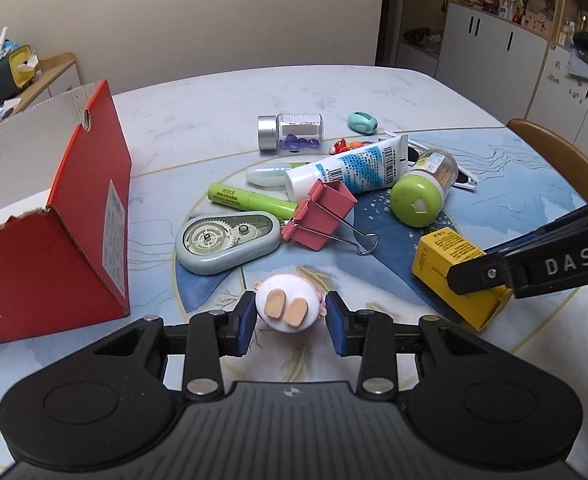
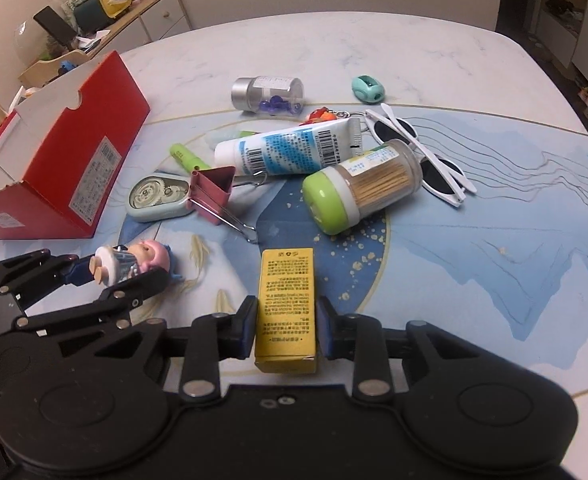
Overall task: Organize rigid objects
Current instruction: 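Carry the doll and yellow carton with both grippers into the red-and-white box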
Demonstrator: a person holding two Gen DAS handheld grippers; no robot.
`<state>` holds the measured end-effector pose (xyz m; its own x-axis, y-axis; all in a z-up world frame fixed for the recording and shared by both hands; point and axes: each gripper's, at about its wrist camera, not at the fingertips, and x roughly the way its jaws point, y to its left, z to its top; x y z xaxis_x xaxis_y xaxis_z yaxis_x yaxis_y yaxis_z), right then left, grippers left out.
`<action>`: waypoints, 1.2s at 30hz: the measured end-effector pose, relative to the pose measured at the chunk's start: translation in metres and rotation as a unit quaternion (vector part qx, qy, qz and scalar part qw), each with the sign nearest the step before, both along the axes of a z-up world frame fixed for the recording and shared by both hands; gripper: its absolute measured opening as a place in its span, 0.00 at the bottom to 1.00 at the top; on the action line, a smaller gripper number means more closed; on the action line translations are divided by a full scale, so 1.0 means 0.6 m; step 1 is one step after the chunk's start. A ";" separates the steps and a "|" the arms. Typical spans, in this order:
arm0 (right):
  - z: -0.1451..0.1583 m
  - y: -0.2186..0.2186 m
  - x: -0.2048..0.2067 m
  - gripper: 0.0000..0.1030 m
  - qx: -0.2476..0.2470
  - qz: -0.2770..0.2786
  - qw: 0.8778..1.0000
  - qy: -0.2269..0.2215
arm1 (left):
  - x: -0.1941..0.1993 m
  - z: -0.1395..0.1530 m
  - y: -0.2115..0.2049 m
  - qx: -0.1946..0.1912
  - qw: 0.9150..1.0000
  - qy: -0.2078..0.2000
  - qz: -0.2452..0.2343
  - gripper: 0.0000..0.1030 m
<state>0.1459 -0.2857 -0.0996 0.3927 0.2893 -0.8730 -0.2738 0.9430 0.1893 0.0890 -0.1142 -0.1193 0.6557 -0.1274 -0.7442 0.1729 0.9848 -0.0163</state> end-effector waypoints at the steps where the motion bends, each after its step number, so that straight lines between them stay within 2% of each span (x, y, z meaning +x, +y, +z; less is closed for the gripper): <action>1: 0.004 -0.001 -0.003 0.29 0.002 -0.002 1.000 -0.001 | -0.001 0.002 0.002 -0.002 1.000 -0.001 -0.002 0.35; 9: 0.035 0.007 -0.023 0.29 0.004 -0.014 1.000 -0.015 | -0.015 0.039 0.039 -0.042 0.999 -0.025 -0.019 0.35; 20: 0.105 0.085 -0.034 0.29 0.009 0.002 0.998 -0.055 | -0.029 0.120 0.127 -0.094 0.993 -0.065 -0.015 0.35; 30: 0.168 0.197 -0.009 0.29 0.017 0.040 0.993 -0.106 | -0.014 0.205 0.236 -0.098 0.990 -0.100 0.032 0.35; 36: 0.190 0.275 0.011 0.29 0.034 0.065 0.990 -0.123 | 0.009 0.217 0.323 -0.086 0.989 -0.102 0.066 0.35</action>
